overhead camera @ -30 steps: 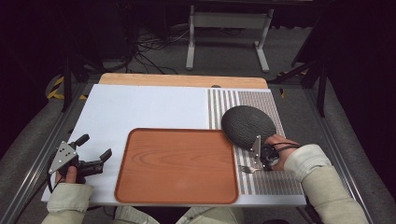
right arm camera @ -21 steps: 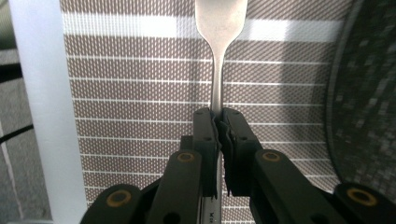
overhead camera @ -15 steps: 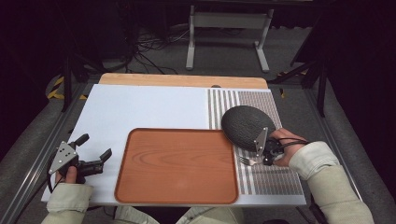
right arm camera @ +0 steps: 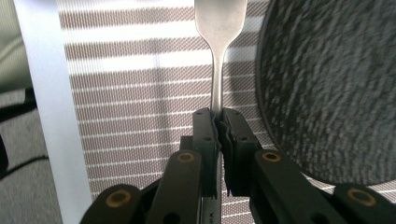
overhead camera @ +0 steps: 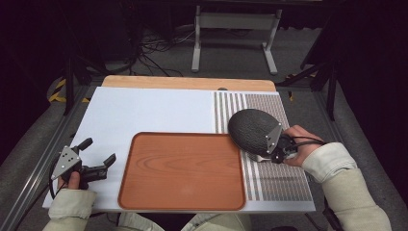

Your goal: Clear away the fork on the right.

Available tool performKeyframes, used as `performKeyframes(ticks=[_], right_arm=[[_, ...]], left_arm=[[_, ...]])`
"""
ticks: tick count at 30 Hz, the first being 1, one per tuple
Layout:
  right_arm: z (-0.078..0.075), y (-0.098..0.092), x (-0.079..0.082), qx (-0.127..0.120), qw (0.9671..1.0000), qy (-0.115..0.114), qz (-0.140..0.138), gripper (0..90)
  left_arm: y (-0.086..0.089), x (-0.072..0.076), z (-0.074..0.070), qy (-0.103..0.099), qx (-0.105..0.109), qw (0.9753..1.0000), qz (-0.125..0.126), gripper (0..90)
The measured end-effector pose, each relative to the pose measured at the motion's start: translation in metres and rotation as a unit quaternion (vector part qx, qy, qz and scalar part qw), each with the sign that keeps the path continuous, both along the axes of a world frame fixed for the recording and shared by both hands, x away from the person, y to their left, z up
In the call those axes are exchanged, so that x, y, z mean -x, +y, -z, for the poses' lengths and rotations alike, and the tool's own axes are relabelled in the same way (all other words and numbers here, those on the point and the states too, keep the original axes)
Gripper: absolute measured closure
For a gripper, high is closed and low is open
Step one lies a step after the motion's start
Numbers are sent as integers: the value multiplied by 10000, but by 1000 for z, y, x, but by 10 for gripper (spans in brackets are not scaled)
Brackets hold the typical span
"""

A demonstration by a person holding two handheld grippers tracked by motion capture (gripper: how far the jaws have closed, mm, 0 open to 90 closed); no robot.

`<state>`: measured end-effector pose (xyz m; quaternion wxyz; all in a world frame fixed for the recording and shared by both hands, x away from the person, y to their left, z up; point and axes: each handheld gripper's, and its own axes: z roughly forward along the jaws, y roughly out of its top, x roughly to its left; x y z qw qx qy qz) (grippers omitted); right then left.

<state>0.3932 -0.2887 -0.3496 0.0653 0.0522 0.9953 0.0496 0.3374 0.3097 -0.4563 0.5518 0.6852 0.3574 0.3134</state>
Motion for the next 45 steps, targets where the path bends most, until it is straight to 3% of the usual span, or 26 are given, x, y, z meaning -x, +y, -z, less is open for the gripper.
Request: performKeyframes(ticks=[8,15,21,29,30,31,33,37,38,39,45], right_arm=[[-16,2,-1,-422,9984,-273,259,848],[-22,7,0,-731,9953,-291,558,848],[-28,17,0,-1170,9865,-409,1071,848],[-34,33,0,-1376,9788,-516,1427,848],[-36,38,1,-1493,9742,-519,1611,848],[-36,40,1,-1563,9716,-506,1704,848],[-37,42,1,-1606,9702,-509,1740,848],[-39,54,1,-1746,9628,-434,2015,848],[-39,54,1,-1746,9628,-434,2015,848],[-40,59,2,-1811,9596,-345,2124,848],[-40,72,2,-1904,9537,-233,2319,849]], left_arm=[[0,0,0,-13,6,10000,-3,1],[0,0,0,-10,3,10000,-7,1],[0,0,0,-10,5,10000,-12,1],[0,0,0,-5,6,10000,-10,1],[0,0,0,-5,9,10000,-10,1],[0,0,0,-7,14,10000,-15,1],[0,0,0,-6,16,10000,-16,1],[1,0,0,-6,23,10000,-24,1],[1,0,0,-6,23,10000,-24,1],[1,0,0,-4,22,10000,-23,1],[1,0,0,-1,25,10000,-34,1]])
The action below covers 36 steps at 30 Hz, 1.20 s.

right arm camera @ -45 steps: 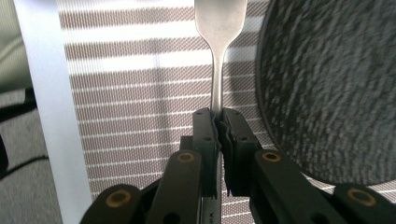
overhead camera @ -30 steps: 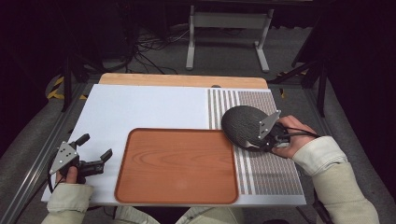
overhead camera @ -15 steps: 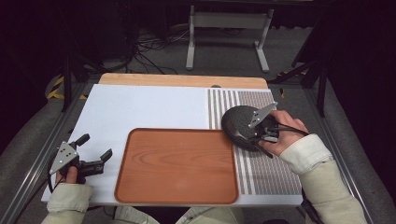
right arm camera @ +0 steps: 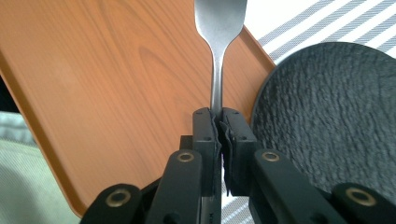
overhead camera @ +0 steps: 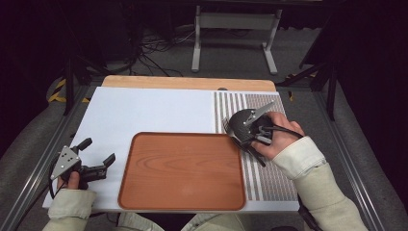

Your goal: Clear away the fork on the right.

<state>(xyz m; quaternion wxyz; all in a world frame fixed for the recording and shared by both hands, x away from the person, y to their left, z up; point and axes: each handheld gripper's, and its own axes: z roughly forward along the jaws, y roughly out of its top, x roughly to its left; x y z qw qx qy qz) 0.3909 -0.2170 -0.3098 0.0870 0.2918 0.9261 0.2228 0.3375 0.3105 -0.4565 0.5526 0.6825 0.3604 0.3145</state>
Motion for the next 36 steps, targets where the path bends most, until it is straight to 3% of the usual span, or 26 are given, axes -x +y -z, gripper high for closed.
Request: performKeyframes(ticks=[6,11,21,30,36], right_arm=[[1,11,1,-50,9999,86,119,849],[4,21,-1,-156,9990,146,393,849],[10,40,-2,-170,9979,288,562,849],[19,55,-5,-181,9946,542,872,849],[24,61,-7,-170,9935,640,923,849]], left_arm=[[1,0,0,19,-11,10000,-3,1],[0,0,0,30,-20,10000,4,1],[1,0,0,35,-8,10000,-1,1],[1,0,0,33,5,10000,6,1],[1,0,0,33,-8,10000,1,1]])
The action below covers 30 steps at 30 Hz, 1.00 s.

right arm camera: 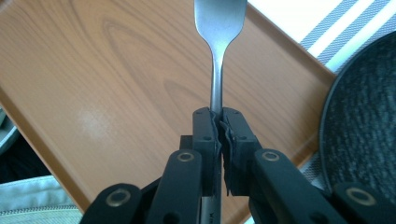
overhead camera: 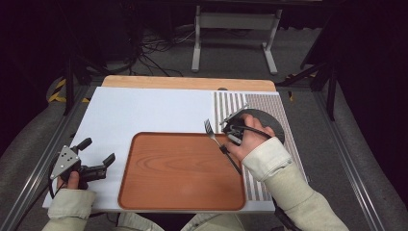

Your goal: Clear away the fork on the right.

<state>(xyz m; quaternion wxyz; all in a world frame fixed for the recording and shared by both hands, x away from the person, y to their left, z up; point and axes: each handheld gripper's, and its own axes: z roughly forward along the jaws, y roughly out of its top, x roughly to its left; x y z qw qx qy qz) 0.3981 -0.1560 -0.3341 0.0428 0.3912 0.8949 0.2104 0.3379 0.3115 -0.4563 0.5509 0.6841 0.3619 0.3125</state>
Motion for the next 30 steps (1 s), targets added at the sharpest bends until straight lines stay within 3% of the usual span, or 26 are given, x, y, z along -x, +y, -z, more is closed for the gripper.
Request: performKeyframes(ticks=[12,30], right_arm=[[18,13,-4,98,9991,339,216,848],[47,24,-7,330,9949,844,452,848]], left_arm=[[1,0,0,11,3,10000,4,1],[0,0,0,0,11,10000,-2,1]])
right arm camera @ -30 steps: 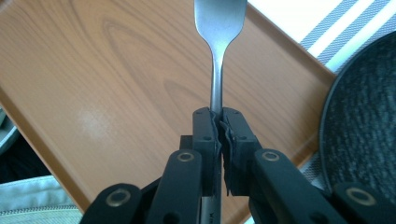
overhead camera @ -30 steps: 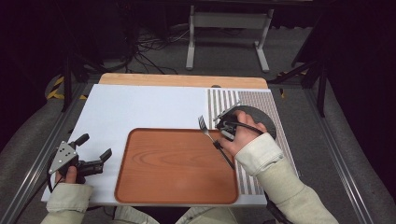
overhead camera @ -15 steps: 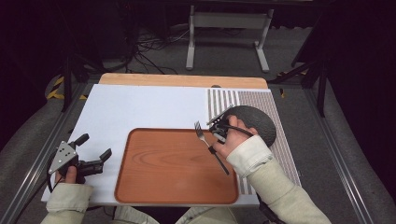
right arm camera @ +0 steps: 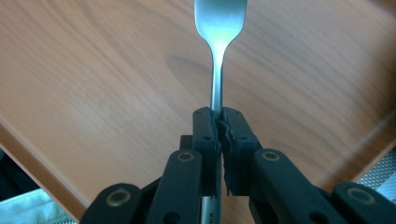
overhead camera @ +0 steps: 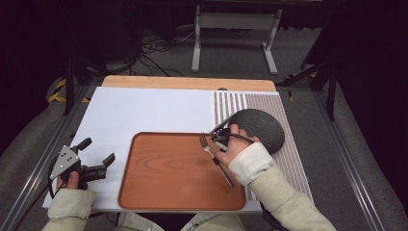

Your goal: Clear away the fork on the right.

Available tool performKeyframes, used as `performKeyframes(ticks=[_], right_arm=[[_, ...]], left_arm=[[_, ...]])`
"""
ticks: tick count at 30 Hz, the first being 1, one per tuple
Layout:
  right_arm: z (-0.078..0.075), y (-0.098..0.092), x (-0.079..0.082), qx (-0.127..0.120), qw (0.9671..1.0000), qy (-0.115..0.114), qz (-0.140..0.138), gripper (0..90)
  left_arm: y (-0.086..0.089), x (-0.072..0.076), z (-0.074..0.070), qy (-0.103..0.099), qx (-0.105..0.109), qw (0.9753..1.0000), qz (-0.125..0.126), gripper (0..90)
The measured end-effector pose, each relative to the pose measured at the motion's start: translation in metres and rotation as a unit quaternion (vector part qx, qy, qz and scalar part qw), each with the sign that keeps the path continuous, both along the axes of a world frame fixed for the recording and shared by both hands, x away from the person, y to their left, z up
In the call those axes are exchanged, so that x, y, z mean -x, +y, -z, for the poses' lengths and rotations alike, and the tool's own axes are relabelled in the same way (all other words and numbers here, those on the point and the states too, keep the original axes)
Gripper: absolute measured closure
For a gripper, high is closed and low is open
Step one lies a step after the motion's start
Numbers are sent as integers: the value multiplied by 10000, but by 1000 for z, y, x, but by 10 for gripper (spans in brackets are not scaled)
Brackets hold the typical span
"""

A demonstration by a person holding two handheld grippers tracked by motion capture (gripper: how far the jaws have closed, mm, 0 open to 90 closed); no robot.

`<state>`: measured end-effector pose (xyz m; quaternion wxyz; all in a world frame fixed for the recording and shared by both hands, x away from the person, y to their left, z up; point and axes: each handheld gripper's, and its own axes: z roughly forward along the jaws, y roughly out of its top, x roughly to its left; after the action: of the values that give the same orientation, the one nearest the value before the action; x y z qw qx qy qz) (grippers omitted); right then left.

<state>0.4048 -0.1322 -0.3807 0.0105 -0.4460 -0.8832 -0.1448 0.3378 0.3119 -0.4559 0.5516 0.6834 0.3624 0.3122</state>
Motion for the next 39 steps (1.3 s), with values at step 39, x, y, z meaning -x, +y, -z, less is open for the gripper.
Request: performKeyframes(ticks=[39], right_arm=[[26,-2,-4,213,9983,500,230,847]], left_arm=[[0,0,0,7,-5,10000,35,1]])
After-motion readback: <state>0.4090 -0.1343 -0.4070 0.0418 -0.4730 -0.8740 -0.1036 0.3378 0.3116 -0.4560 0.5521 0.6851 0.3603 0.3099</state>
